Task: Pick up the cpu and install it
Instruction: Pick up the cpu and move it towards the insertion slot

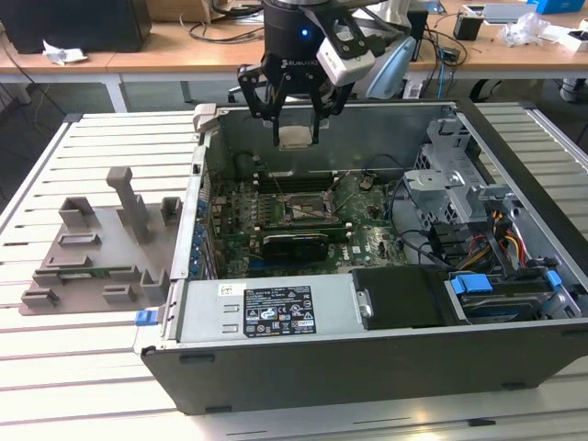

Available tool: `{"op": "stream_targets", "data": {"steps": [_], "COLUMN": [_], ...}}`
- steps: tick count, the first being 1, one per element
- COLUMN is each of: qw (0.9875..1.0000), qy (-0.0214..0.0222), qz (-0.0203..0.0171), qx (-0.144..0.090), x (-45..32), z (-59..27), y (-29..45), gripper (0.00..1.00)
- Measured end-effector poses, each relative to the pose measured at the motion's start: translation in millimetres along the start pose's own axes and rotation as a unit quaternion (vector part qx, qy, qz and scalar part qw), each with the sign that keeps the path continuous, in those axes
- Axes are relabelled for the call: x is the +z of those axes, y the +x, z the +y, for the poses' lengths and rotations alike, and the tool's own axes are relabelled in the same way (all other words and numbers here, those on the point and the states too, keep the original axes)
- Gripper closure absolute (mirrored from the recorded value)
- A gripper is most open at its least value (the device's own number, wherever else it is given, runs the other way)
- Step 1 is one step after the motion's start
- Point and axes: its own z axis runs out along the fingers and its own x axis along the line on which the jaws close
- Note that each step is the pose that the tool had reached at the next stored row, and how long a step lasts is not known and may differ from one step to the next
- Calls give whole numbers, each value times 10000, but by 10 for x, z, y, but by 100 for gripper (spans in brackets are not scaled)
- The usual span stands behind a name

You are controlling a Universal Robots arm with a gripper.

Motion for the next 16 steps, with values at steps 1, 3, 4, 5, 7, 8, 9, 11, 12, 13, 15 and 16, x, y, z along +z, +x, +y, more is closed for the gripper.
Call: {"op": "stream_targets", "data": {"steps": [1, 3, 4, 5, 7, 8, 9, 11, 12, 13, 15, 16], "qw": [10000, 10000, 10000, 10000, 10000, 10000, 10000, 10000, 10000, 10000, 10000, 10000], "qy": [1, 1, 1, 2, 1, 2, 2, 2, 2, 1, 2, 7], "qz": [0, 1, 0, 1, 0, 1, 1, 1, 1, 0, 3, 3], "qx": [0, 0, 0, 0, 0, 0, 0, -1, -1, 0, 0, 0], "x": [7, 17, 28, 38, 62, 79, 95, 117, 128, 142, 174, 215], "z": [1, 1, 4, 11, 18, 21, 25, 34, 39, 48, 85, 135], "y": [-5, -9, -18, -24, -35, -40, -43, -48, -50, -56, -76, -94], "gripper": [45, 45, 45, 45, 45, 45, 45, 45, 45, 45, 45, 45]}}
